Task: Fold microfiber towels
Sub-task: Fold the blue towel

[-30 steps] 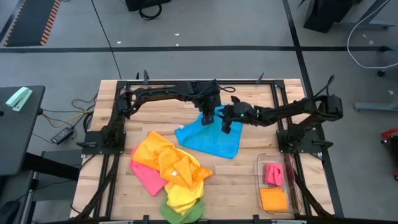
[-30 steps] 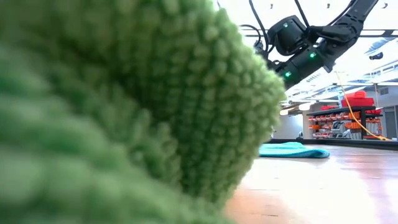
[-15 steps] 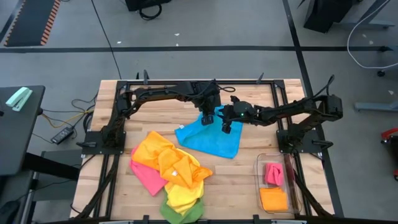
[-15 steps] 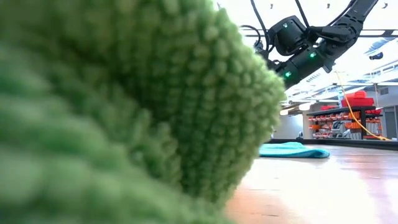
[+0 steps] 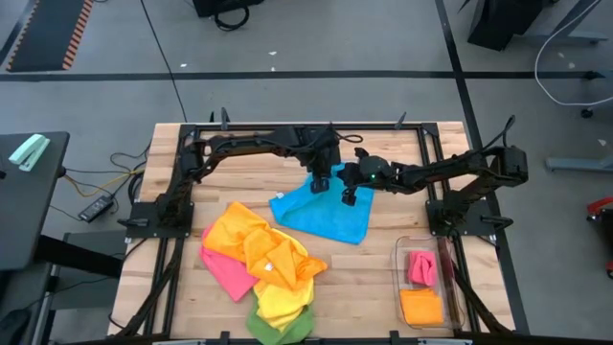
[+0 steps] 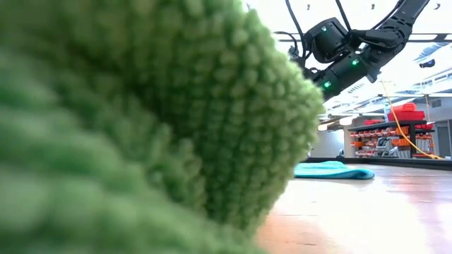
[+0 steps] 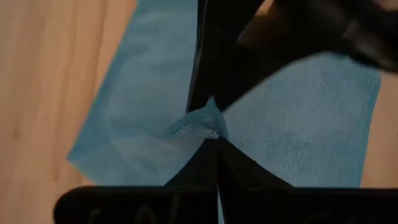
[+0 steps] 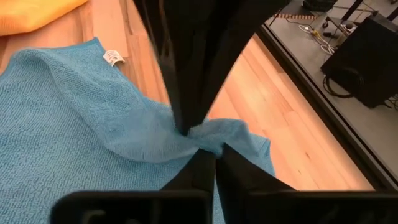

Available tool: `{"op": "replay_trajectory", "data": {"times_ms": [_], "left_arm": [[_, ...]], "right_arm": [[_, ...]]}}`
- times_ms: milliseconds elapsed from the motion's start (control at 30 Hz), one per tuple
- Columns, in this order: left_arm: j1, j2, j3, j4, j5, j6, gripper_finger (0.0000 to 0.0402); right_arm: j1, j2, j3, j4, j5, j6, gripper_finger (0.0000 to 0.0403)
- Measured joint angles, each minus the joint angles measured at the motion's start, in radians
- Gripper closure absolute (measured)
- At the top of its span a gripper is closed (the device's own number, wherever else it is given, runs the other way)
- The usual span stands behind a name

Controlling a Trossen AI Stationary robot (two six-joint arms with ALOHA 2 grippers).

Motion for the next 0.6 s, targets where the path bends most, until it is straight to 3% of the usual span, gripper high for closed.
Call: {"op": "replay_trajectory", "data": {"times_ms": [133,400,600], "left_arm": [[-0.003,0.013,0.0,-0.017,-0.003,0.0,0.0383],[-0.002,-0.001,0.0,-0.062,-0.008,0.051,0.0271],[0.001,-0.001,0.0,-0.064,-0.008,0.053,0.0237]], "right_arm": [[0.0,0.0,0.0,-0.006,0.0,-0.02,0.0398],[0.0,0.0,0.0,-0.067,0.0,-0.042,0.04],[0.0,0.0,0.0,-0.068,-0.004,-0.049,0.0381]]}}
